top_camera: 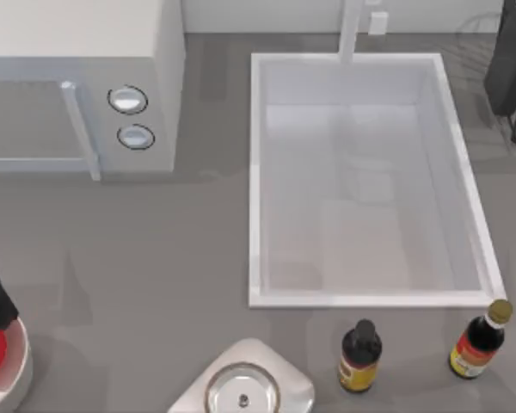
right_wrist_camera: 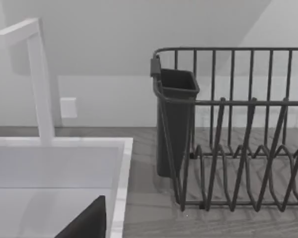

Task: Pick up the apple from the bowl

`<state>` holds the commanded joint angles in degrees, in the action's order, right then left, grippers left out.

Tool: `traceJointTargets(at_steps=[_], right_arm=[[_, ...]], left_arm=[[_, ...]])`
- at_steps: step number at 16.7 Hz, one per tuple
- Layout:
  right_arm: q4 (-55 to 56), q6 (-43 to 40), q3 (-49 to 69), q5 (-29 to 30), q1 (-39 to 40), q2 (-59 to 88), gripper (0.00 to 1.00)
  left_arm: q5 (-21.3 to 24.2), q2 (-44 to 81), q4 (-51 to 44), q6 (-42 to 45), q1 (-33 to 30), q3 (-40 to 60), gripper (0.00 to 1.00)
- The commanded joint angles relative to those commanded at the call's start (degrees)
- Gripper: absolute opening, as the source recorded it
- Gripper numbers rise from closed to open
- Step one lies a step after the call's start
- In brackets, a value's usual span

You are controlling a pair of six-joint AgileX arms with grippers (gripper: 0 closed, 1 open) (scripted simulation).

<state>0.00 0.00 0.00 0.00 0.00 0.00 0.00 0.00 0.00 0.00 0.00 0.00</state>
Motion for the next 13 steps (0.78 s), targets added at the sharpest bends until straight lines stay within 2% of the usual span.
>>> traceJointTargets(at_steps=[13], right_arm=[[0.0,0.0,0.0,0.0,0.0,0.0,1.00]], left_arm=[[0.0,2.0,-2.0,0.1,0.1,1.7,1.00]])
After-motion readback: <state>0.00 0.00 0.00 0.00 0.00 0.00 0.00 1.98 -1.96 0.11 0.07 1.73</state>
